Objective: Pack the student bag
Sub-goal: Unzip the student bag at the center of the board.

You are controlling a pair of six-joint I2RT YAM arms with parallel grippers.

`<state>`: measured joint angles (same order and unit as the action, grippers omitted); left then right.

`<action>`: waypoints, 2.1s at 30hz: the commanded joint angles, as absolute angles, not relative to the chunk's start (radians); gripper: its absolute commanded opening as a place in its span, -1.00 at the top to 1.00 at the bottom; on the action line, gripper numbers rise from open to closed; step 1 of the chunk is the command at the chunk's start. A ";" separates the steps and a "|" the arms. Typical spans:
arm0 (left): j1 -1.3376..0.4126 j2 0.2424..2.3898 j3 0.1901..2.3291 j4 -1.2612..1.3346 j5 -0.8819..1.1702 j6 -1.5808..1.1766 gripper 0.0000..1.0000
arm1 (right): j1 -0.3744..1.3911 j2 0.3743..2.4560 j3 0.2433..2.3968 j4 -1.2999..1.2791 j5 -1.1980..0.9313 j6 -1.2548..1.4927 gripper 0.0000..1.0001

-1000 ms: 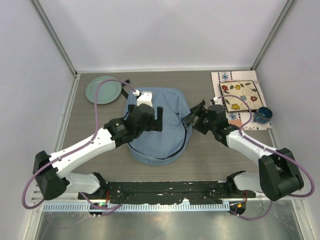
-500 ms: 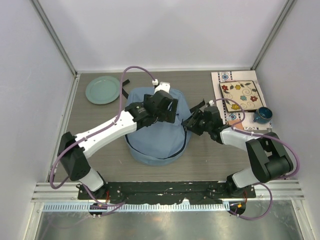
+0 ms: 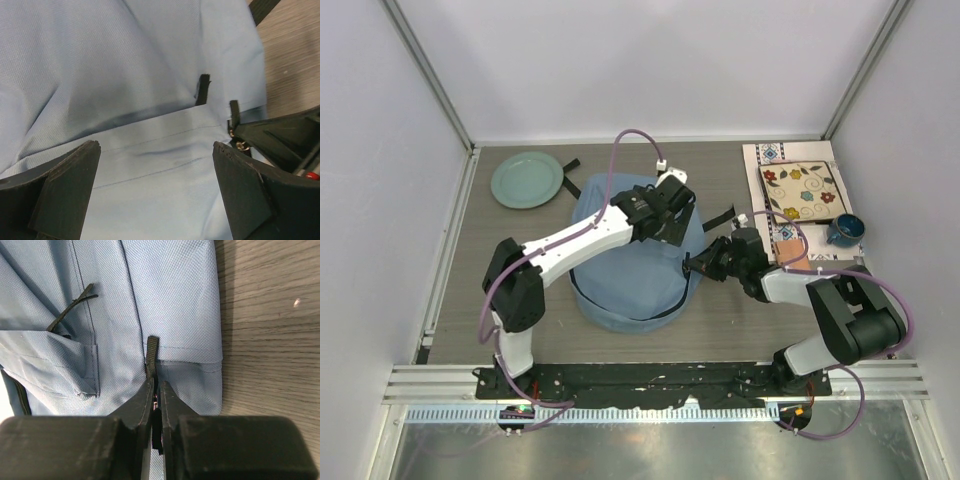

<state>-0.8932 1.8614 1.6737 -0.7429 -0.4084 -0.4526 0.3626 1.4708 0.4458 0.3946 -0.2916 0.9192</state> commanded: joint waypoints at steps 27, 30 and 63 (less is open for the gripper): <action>-0.887 2.049 1.845 -0.684 -0.215 -0.005 -0.60 | 0.365 1.321 0.414 0.328 -0.206 0.890 0.75; -0.905 2.063 1.845 -0.673 -0.235 0.057 -0.59 | 0.365 1.309 0.414 0.324 -0.204 0.891 0.75; -0.930 2.164 1.813 -0.606 -0.403 0.181 0.80 | 0.365 1.238 0.410 0.285 -0.167 0.890 0.74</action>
<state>-0.9508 2.1628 1.8118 -0.6167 -0.3519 0.1661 0.3626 1.2671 0.4084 0.2897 -0.1997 0.8967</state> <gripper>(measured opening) 0.154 0.134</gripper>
